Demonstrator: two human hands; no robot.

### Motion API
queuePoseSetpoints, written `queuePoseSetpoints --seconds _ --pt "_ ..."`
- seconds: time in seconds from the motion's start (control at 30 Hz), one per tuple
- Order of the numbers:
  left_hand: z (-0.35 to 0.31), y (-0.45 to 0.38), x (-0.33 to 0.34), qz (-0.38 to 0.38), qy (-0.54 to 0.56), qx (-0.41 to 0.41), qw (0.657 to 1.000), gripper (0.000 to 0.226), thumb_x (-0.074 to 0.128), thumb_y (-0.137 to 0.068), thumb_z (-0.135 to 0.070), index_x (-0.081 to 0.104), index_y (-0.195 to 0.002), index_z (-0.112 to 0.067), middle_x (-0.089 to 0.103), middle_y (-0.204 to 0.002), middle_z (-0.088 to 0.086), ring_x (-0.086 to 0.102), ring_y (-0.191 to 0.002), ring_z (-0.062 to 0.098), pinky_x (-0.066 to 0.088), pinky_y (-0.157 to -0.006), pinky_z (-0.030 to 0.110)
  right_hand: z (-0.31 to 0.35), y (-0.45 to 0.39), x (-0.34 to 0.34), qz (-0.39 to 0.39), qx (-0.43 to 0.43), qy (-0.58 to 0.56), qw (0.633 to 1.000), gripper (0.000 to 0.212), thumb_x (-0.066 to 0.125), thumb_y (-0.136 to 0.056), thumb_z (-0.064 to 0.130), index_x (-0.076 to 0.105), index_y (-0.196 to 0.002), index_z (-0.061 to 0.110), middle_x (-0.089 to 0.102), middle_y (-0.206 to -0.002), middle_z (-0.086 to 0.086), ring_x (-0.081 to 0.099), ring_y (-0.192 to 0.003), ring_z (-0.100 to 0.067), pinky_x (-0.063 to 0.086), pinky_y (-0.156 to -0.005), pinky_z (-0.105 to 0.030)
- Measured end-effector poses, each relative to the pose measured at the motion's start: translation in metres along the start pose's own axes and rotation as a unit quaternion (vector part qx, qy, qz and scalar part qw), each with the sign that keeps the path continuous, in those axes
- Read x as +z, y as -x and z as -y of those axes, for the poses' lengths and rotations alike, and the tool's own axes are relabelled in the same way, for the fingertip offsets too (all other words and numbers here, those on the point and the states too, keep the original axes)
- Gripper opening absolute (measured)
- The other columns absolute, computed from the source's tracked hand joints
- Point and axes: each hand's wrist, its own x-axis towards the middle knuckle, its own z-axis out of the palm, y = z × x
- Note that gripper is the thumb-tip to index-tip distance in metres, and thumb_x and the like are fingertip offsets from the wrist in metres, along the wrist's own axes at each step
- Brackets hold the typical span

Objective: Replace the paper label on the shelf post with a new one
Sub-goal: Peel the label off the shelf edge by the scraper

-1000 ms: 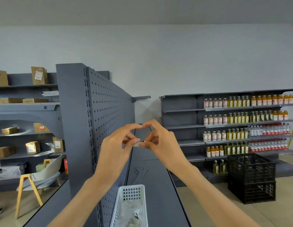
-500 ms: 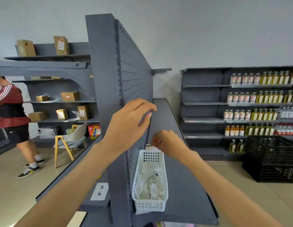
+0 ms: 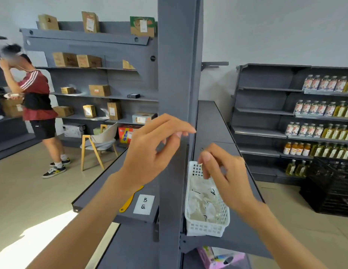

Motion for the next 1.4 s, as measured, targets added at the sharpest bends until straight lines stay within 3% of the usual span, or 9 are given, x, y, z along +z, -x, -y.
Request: queuePoseSetpoints --seconds 0.2,0.3,0.4,0.5,0.67,0.77,0.97,1.13,1.4 --pt "0.056 0.07 -0.026 -0.053 0.06 -0.159 0.984 0.024 0.045 -0.094 -0.006 0.066 -0.088 -0.015 0.063 -0.077 -0.006 0.059 -0.066 0.01 0.043 -0.061 0.016 0.043 0.021 0.091 0.226 -0.011 0.045 0.973 0.016 0.04 -0.103 0.032 0.053 -0.099 0.023 0.062 -0.071 0.005 0.054 -0.058 -0.022 0.049 -0.057 -0.038" --pt "0.098 0.099 -0.029 0.018 0.07 -0.256 0.964 0.025 0.048 -0.097 -0.004 0.067 -0.091 -0.017 0.065 -0.078 -0.008 0.061 -0.066 0.013 0.047 -0.061 0.018 0.037 0.025 0.149 0.36 0.088 0.133 0.919 0.016 0.04 -0.105 0.025 0.051 -0.108 0.014 0.065 -0.097 -0.01 0.05 -0.071 -0.027 0.041 -0.061 -0.035" --pt "0.139 0.124 -0.024 0.135 0.063 -0.319 0.936 0.024 0.051 -0.095 -0.001 0.068 -0.095 -0.018 0.068 -0.083 -0.011 0.064 -0.077 0.014 0.05 -0.066 0.025 0.021 0.018 0.191 0.417 0.159 0.166 0.879 0.011 0.045 -0.101 0.005 0.048 -0.111 0.005 0.061 -0.111 -0.019 0.05 -0.077 -0.03 0.031 -0.057 -0.031" --pt "0.169 0.157 -0.013 0.219 0.04 -0.352 0.909 0.026 0.051 -0.089 -0.006 0.067 -0.1 -0.023 0.068 -0.088 -0.012 0.066 -0.085 0.009 0.053 -0.072 0.028 0.004 0.005 0.219 0.421 0.222 0.201 0.856 0.025 0.045 -0.092 -0.011 0.044 -0.097 0.013 0.053 -0.121 -0.018 0.054 -0.097 -0.033 0.032 -0.07 -0.031" --pt "0.194 0.209 0.006 0.332 0.01 -0.394 0.857 0.032 0.049 -0.082 -0.019 0.065 -0.109 -0.026 0.069 -0.105 -0.002 0.066 -0.098 0.022 0.054 -0.079 0.043 -0.035 -0.014 0.248 0.394 0.296 0.314 0.812 0.049 0.054 -0.092 -0.009 0.038 -0.138 -0.003 0.041 -0.14 -0.02 0.04 -0.132 -0.039 0.041 -0.098 -0.046" --pt "0.197 0.224 0.015 0.385 -0.024 -0.364 0.848 0.027 0.06 -0.09 -0.027 0.066 -0.117 -0.028 0.064 -0.117 -0.003 0.057 -0.11 0.025 0.048 -0.089 0.037 -0.054 -0.019 0.249 0.383 0.333 0.334 0.794 0.045 0.057 -0.093 -0.005 0.042 -0.135 -0.002 0.043 -0.139 -0.02 0.043 -0.131 -0.038 0.042 -0.102 -0.044" --pt "0.196 0.217 0.023 0.408 -0.044 -0.345 0.844 0.037 0.066 -0.08 -0.058 0.066 -0.112 -0.038 0.059 -0.116 -0.009 0.047 -0.112 0.02 0.037 -0.087 0.033 -0.064 -0.021 0.252 0.342 0.416 0.308 0.784 0.041 0.062 -0.093 0.008 0.046 -0.131 0.004 0.043 -0.138 -0.018 0.047 -0.127 -0.036 0.043 -0.103 -0.042" --pt "0.2 0.211 0.026 0.43 -0.035 -0.353 0.83 0.045 0.076 -0.072 -0.051 0.067 -0.112 -0.033 0.058 -0.118 -0.003 0.047 -0.116 0.024 0.032 -0.086 0.032 -0.066 -0.02 0.252 0.321 0.439 0.3 0.784 0.04 0.07 -0.089 0.027 0.056 -0.122 0.007 0.047 -0.132 -0.015 0.051 -0.122 -0.035 0.046 -0.1 -0.043" --pt "0.197 0.192 0.033 0.499 -0.039 -0.359 0.788 0.037 0.075 -0.079 -0.037 0.068 -0.113 -0.024 0.058 -0.121 0.004 0.044 -0.123 0.028 0.032 -0.093 0.035 -0.071 -0.018 0.258 0.331 0.44 0.301 0.779 0.03 0.063 -0.091 0.011 0.057 -0.12 0.005 0.049 -0.131 -0.017 0.056 -0.118 -0.037 0.049 -0.096 -0.042"
